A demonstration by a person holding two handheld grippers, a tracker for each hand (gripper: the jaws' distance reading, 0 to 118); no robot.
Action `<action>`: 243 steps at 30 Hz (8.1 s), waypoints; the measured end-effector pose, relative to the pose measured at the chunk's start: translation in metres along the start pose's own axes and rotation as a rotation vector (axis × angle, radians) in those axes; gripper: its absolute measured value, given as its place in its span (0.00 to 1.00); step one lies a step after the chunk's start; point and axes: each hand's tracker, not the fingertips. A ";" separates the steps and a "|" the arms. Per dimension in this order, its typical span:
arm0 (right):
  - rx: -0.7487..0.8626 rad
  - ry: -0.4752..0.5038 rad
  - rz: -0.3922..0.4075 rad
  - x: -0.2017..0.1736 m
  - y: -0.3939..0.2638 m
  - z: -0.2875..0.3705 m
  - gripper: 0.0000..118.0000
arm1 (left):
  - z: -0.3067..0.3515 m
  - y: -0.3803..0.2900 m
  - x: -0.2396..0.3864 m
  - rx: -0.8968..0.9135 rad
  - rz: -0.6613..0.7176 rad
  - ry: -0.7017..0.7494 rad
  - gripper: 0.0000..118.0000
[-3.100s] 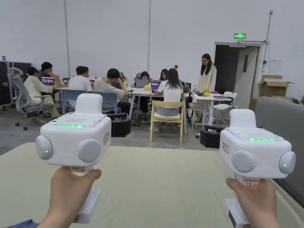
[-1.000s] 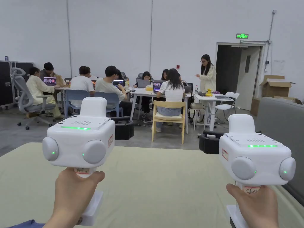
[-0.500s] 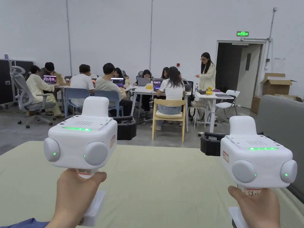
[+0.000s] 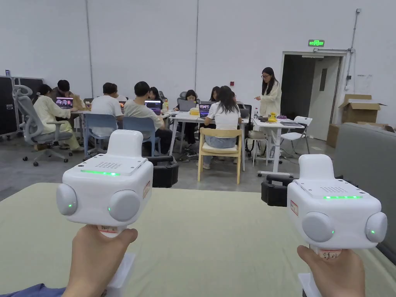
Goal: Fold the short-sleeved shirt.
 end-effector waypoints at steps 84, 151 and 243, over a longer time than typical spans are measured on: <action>-0.543 0.629 0.087 -0.277 -0.265 -0.115 0.02 | -0.100 -0.414 -0.280 -0.891 0.321 0.312 0.01; -0.435 0.138 -0.095 0.061 -0.210 0.091 0.02 | 0.134 -0.187 -0.017 -0.557 0.083 -0.052 0.00; 0.178 0.080 -0.071 0.119 0.190 -0.064 0.05 | -0.056 0.174 -0.108 -0.049 0.045 -0.041 0.03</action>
